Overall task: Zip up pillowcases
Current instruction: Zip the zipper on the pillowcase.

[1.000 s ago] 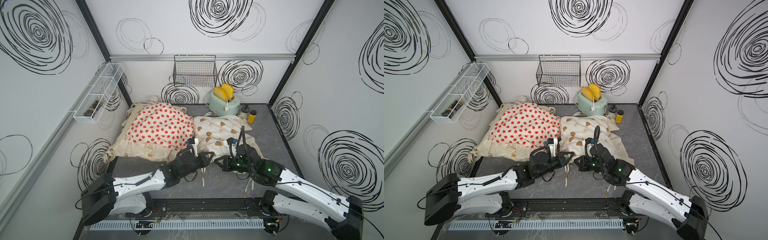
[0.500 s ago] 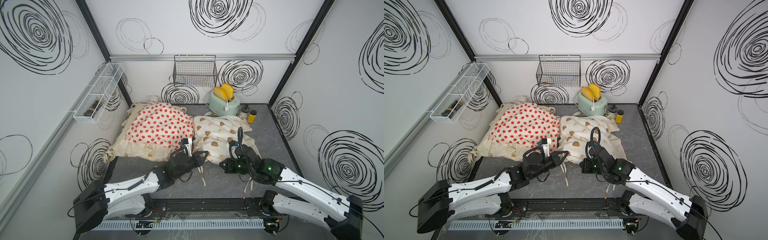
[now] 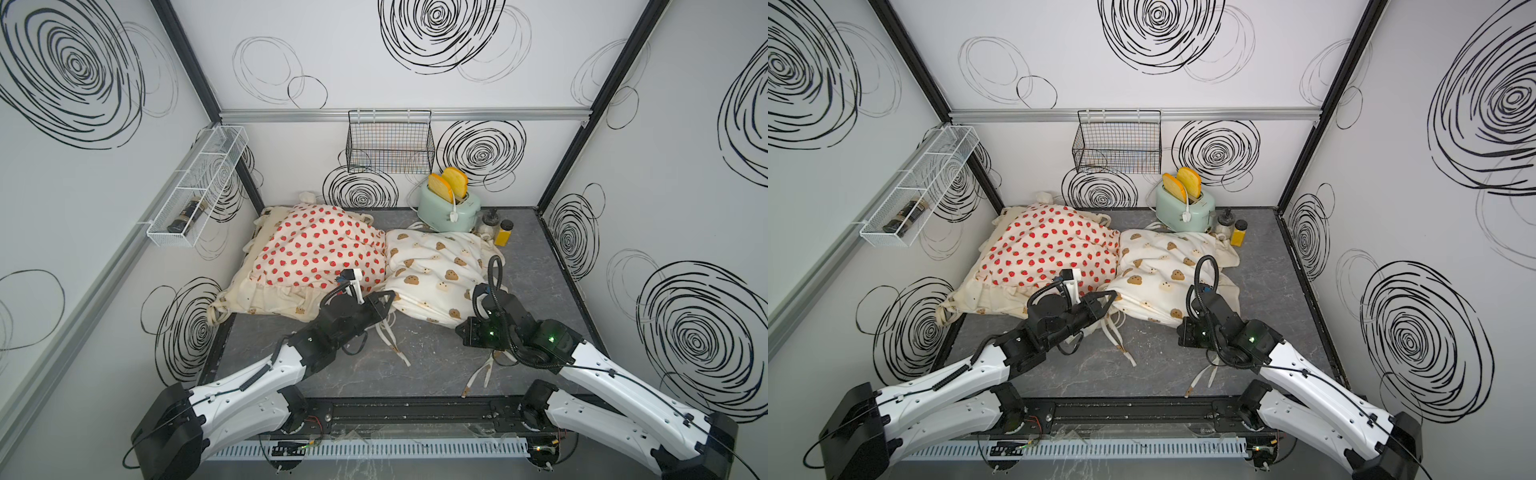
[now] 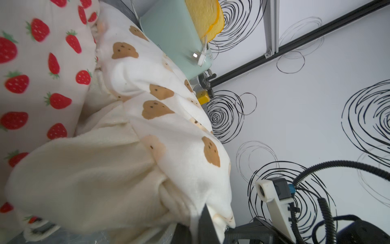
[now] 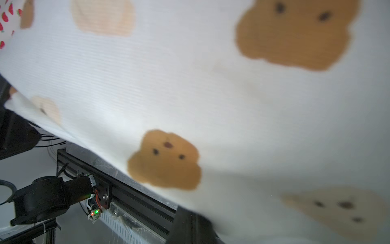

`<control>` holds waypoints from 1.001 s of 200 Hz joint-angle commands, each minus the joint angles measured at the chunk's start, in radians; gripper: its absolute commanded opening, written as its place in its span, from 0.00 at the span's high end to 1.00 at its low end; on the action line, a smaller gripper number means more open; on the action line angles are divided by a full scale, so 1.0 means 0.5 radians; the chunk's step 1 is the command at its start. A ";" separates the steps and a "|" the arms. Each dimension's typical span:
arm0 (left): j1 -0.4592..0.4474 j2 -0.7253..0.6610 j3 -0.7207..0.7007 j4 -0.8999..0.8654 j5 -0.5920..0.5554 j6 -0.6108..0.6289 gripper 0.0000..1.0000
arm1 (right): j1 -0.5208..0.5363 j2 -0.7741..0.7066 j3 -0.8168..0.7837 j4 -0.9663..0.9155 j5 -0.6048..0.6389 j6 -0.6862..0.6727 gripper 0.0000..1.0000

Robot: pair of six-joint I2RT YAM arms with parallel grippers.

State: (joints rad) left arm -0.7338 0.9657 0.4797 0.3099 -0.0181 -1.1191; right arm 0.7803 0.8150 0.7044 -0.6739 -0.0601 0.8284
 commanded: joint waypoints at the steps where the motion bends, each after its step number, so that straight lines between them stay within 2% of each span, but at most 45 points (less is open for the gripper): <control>1: 0.123 -0.051 -0.023 0.016 -0.014 0.073 1.00 | -0.057 -0.056 -0.025 -0.212 0.056 -0.029 1.00; 51: 0.359 -0.075 -0.045 -0.034 0.099 0.128 1.00 | -0.192 -0.146 -0.003 -0.320 0.114 -0.023 1.00; 130: 0.561 -0.158 -0.099 -0.083 0.198 0.173 1.00 | -0.651 -0.144 0.113 -0.356 0.087 -0.202 1.00; 145: 0.552 -0.149 -0.100 -0.072 0.216 0.173 1.00 | -0.711 -0.114 0.118 -0.284 0.006 -0.248 1.00; 166: 0.481 -0.129 -0.098 -0.042 0.224 0.166 1.00 | -0.767 -0.059 0.175 -0.240 0.020 -0.325 1.00; 180: 0.361 -0.107 -0.100 -0.008 0.169 0.159 1.00 | -0.862 -0.008 0.229 -0.231 0.052 -0.421 1.00; 200: 0.108 -0.006 -0.077 0.058 0.049 0.129 1.00 | -1.103 0.046 0.278 -0.189 -0.075 -0.573 1.00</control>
State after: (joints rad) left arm -0.5774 0.9188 0.4366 0.2508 0.0963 -1.0470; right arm 0.3397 0.8177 0.7906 -0.7918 -0.0879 0.6460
